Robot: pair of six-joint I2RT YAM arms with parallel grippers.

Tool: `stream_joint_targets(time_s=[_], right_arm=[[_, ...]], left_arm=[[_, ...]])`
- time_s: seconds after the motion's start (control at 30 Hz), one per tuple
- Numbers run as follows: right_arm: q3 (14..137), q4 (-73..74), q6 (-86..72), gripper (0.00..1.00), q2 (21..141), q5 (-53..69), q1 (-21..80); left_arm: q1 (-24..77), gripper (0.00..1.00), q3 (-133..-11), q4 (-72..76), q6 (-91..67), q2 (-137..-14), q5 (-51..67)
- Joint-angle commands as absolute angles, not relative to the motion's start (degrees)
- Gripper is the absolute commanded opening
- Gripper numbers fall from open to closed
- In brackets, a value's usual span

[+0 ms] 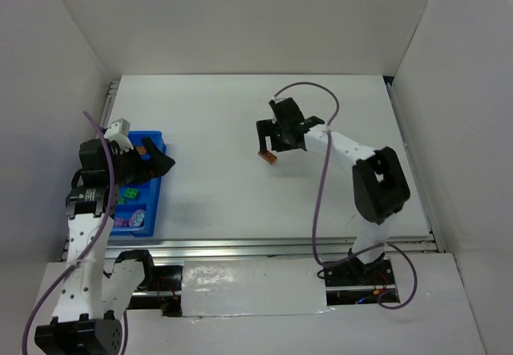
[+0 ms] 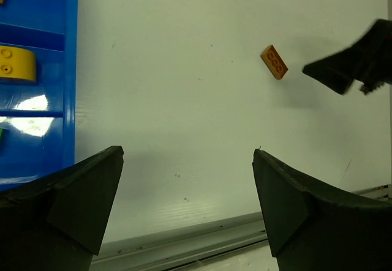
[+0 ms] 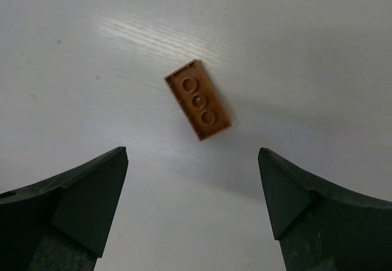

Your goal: Sort the legos into containers by color

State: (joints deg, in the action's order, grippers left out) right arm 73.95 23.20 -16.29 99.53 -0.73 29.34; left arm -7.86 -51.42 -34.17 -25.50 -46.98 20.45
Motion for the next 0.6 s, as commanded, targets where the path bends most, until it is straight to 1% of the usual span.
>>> stream_joint_targets(time_s=[0.0,0.1,0.17,0.27,0.33,0.43,0.47,0.5,0.57], right_arm=[[81.9,33.47,-9.06,0.94,108.53,-5.79,29.71],[87.96,36.28,-7.21,0.93,114.77,-6.33,29.97],[92.69,37.96,-6.16,0.9,118.82,-6.59,30.32],[96.49,40.34,-5.36,0.88,122.78,-6.86,30.94],[97.03,41.75,-5.36,0.85,124.18,-6.42,31.72],[95.01,40.25,-5.18,0.84,124.89,-7.55,32.96],[95.97,40.69,-5.1,0.82,125.41,-7.91,33.31],[96.59,41.48,-5.1,0.74,126.03,-8.08,33.4],[97.82,41.75,-4.49,0.65,127.0,-6.86,33.31]], left_arm=[[-7.21,1.0,-49.66,-32.17,-24.34,-43.42,18.38],[-6.94,0.99,-48.87,-32.0,-25.31,-41.57,14.5],[-6.94,1.0,-48.17,-31.2,-25.49,-41.13,15.11],[-6.86,0.99,-47.11,-30.15,-25.66,-41.39,16.26],[-6.86,1.0,-47.37,-30.41,-25.4,-41.66,16.17],[-6.77,1.0,-46.76,-29.54,-25.66,-41.05,16.43],[-6.77,1.0,-46.58,-29.44,-25.58,-40.87,16.78],[-6.77,1.0,-46.58,-29.36,-25.49,-40.78,16.87],[-6.77,1.0,-46.5,-29.27,-25.49,-41.04,17.31]])
